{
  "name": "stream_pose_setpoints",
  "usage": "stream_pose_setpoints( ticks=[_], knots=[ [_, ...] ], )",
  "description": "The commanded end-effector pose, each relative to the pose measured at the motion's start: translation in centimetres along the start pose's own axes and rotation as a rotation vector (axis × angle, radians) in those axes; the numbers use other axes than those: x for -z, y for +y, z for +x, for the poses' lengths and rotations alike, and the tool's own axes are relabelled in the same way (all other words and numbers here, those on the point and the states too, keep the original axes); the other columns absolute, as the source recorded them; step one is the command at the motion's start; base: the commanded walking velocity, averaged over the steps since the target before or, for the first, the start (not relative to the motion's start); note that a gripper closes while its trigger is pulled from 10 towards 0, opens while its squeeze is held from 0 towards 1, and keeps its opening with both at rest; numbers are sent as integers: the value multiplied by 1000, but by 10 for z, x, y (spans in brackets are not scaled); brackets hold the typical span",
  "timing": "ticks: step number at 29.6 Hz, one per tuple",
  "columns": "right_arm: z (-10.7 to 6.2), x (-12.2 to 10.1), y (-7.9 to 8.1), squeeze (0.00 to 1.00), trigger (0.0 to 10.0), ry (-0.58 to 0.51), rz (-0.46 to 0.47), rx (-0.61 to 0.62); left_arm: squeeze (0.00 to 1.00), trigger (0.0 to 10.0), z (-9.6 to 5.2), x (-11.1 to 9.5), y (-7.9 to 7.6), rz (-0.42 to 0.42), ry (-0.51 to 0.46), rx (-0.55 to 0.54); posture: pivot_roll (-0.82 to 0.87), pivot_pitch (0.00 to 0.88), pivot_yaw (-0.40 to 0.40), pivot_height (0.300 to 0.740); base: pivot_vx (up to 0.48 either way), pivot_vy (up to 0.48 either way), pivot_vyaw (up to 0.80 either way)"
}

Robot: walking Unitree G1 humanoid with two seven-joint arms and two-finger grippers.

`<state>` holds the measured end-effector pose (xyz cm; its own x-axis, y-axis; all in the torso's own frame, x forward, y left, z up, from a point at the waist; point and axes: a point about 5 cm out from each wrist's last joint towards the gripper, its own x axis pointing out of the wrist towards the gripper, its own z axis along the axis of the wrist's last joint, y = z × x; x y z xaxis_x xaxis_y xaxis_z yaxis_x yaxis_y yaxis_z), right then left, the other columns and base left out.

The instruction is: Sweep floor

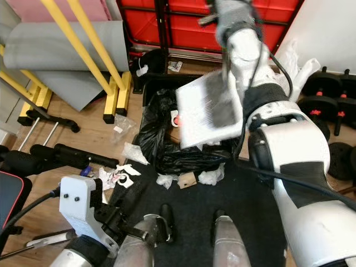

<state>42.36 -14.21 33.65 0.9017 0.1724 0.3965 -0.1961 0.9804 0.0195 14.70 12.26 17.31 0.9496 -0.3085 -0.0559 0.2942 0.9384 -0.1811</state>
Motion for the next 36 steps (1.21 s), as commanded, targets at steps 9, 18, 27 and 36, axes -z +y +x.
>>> stream_pose_setpoints(
  ticks=[9,18,27,36],
  knots=[
    [-28,32,0,0,10000,-19,65,-132,0,10000,20,11,18,2,14,-74,-54,237,-46,740,53,0,0],
    [-60,48,1,0,10000,11,28,-194,0,10000,35,7,37,-21,-46,-175,-81,195,-36,740,302,0,0],
    [-107,64,8,0,10000,88,8,-213,0,10000,56,4,51,-19,-72,-163,-129,128,-8,740,107,0,0],
    [-134,77,29,0,10000,142,-4,-266,0,10000,66,0,56,27,-98,-142,-135,68,1,740,373,0,0]
  ],
)
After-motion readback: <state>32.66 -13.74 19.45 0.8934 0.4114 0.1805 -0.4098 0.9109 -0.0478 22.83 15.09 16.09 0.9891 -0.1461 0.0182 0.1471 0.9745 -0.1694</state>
